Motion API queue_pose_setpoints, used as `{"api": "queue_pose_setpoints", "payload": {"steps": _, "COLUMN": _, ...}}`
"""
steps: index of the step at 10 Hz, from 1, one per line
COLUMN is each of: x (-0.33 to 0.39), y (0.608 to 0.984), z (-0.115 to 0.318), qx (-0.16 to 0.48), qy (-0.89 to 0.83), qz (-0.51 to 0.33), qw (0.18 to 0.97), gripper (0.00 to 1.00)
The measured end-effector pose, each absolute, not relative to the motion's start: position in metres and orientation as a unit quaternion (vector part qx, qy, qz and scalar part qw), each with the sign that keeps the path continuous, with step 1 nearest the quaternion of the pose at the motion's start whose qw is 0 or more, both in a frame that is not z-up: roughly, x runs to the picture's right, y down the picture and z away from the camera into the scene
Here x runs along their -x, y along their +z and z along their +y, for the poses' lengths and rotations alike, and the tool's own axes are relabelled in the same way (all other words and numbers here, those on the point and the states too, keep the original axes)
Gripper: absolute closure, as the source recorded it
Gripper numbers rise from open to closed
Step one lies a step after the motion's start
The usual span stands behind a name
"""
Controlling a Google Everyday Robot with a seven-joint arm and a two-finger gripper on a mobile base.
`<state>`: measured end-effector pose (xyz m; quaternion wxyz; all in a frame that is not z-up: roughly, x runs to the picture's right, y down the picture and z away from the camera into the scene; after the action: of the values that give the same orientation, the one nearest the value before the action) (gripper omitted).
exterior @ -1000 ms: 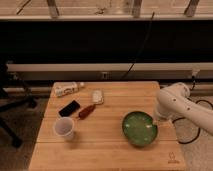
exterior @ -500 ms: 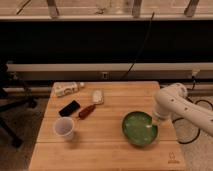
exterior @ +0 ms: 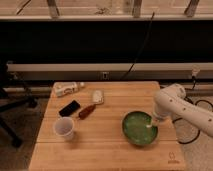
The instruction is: Push the ceramic bowl across the table
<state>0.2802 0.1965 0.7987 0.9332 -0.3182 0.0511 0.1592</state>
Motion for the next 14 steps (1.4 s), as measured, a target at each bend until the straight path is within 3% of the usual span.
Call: {"api": "queue_pose_setpoints", "payload": {"steps": 14, "x": -0.268, "y": 0.816, "z": 0.196, "qx": 0.315, "qy": 0.217, "qz": 0.055, "qw": 0.922, "gripper": 0.98}}
